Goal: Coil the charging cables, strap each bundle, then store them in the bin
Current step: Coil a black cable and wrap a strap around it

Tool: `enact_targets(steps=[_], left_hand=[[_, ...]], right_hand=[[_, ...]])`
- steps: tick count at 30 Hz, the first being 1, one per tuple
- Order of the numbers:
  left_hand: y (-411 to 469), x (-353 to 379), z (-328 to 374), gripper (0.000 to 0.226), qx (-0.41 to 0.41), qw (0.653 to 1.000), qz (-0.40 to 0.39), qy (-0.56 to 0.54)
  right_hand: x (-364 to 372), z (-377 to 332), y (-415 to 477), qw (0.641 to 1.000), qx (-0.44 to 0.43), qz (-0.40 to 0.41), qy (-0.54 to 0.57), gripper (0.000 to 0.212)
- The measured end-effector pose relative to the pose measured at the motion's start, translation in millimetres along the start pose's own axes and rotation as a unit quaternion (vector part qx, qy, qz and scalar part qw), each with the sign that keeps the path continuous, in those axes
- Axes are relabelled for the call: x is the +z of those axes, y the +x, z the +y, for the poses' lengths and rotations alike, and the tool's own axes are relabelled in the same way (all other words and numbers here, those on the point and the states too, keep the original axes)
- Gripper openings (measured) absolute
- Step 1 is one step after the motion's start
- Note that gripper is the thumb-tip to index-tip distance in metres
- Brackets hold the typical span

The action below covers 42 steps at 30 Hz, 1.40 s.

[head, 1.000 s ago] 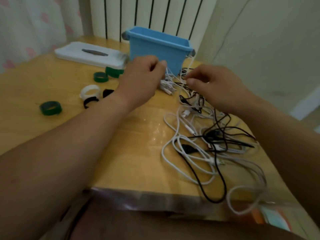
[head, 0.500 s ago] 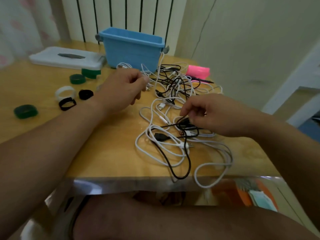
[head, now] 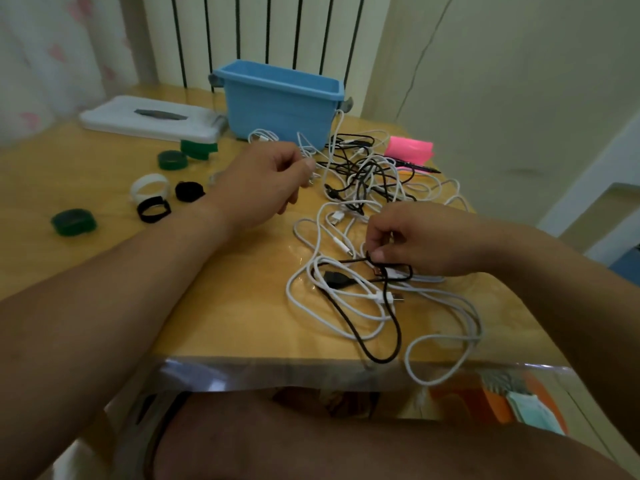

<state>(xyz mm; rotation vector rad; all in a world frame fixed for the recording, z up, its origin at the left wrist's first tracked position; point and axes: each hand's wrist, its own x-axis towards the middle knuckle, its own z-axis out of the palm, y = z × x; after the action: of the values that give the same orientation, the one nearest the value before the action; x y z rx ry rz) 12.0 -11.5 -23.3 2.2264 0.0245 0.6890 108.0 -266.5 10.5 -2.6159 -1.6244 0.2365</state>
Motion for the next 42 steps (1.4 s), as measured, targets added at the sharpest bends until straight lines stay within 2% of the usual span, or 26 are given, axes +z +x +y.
enact_targets(steps=[4, 6, 8, 10, 12, 15, 17, 20, 22, 26, 29, 31, 35, 38, 42], left_hand=[[0.2, -0.3, 0.1, 0.036, 0.0, 1.0, -0.002, -0.01], [0.4, 1.3, 0.2, 0.035, 0.005, 1.0, -0.003, -0.019], [3.0, 2.9, 2.2, 0.035, 0.005, 0.999, 0.008, -0.05], [6.7, 2.0, 5.0, 0.037, -0.019, 0.993, 0.017, -0.114], [10.8, -1.2, 7.0, 0.039, -0.057, 0.98, 0.005, -0.193], [13.6, -6.7, 6.1, 0.039, -0.123, 0.946, -0.001, -0.299], [15.2, -12.8, 0.4, 0.036, -0.16, 0.924, 0.038, -0.346], [18.3, -22.3, -9.7, 0.03, -0.192, 0.899, 0.087, -0.385], [19.0, -25.0, -12.1, 0.03, -0.197, 0.894, 0.093, -0.391], [20.6, -17.3, -12.2, 0.032, -0.2, 0.895, 0.07, -0.392], [24.1, -9.5, -13.1, 0.043, -0.213, 0.871, 0.075, -0.436], [24.4, -7.8, -12.7, 0.049, -0.209, 0.852, 0.064, -0.476], [22.8, -5.9, -9.1, 0.053, -0.193, 0.846, 0.048, -0.495], [26.0, -12.9, -9.2, 0.069, -0.199, 0.821, 0.116, -0.522], [27.6, -38.2, -10.4, 0.052, -0.2, 0.786, 0.21, -0.546]], right_hand=[[-3.1, -0.7, 0.3, 0.999, -0.007, -0.033, 0.0, 0.001], [-4.4, -1.4, -0.2, 1.0, -0.011, -0.014, 0.01, 0.006], [-11.7, -2.3, 4.0, 0.997, 0.002, 0.071, 0.041, 0.008], [-25.3, -6.1, 20.1, 0.98, 0.022, 0.184, 0.078, 0.007], [-38.7, -12.6, 46.4, 0.959, 0.03, 0.257, 0.112, 0.004], [-46.6, -23.3, 92.9, 0.941, 0.019, 0.304, 0.149, 0.008], [-45.8, -28.4, 118.1, 0.923, 0.021, 0.346, 0.168, 0.008], [-41.7, -28.5, 140.6, 0.882, 0.049, 0.415, 0.216, 0.008], [-35.6, -26.1, 145.8, 0.864, 0.073, 0.428, 0.255, 0.006], [-8.8, -26.0, 145.3, 0.836, 0.102, 0.415, 0.345, 0.004], [6.9, -36.1, 138.8, 0.819, 0.081, 0.371, 0.431, 0.009], [11.8, -46.6, 133.5, 0.824, 0.041, 0.32, 0.465, 0.009], [19.4, -61.9, 129.2, 0.849, 0.001, 0.237, 0.473, 0.011], [21.6, -63.1, 126.1, 0.891, -0.004, 0.164, 0.423, 0.021], [7.2, -56.3, 114.2, 0.955, -0.059, 0.01, 0.29, 0.029]])
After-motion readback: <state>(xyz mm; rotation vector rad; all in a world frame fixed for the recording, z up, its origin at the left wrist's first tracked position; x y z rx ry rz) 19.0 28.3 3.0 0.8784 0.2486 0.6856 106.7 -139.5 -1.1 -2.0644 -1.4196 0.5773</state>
